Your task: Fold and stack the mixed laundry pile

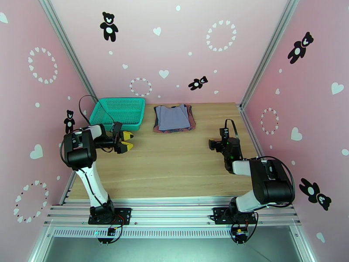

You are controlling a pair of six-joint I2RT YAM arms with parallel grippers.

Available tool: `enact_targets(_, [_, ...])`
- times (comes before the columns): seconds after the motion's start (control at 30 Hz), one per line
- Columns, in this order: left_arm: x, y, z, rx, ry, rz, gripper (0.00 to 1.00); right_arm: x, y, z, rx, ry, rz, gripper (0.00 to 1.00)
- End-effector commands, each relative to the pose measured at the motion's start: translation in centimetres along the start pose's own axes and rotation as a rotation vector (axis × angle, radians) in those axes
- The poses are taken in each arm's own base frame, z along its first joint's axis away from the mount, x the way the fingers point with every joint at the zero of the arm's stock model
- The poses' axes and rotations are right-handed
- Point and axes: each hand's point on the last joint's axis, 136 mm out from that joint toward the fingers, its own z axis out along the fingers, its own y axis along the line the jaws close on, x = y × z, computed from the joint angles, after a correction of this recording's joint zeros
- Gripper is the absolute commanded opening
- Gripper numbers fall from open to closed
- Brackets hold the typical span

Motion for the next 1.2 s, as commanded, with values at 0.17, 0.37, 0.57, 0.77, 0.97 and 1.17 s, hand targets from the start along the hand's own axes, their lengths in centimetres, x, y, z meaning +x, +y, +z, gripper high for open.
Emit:
enact_targets(0.17, [-7.1, -2.0, -1.7, -0.11, -0.218, -0.039, 0.98, -0.4, 0.0, 0.1, 0.005, -0.006, -0.009, 0.99])
enact_targets(0.37, [-9.5, -4.4, -2.4, -0.135, -0.249, 0.031, 0.98, -0.5, 0.0, 0.1, 0.005, -0.007, -0.012, 0.99])
enact_targets(0.57, [-16.3, -11.0, -2.8, -0.116, -0.25, 0.189, 0.98, -0.4, 0.0, 0.1, 0.005, -0.005, -0.011, 0.99])
enact_targets(0.77, [-25.6, -20.2, -3.2, -0.076, -0.232, 0.378, 0.98, -0.4, 0.0, 0.1, 0.006, -0.005, -0.01, 0.99])
enact_targets(0.97, [-33.1, -15.7, -4.6, -0.109, -0.141, -0.09, 0.98, -0.4, 0.0, 0.1, 0.004, -0.005, -0.009, 0.99])
enact_targets(1.17, [-37.6, -17.0, -6.3, -0.506, -0.176, 0.05, 0.98, -0.5, 0.0, 0.1, 0.005, -0.006, -0.011, 0.99])
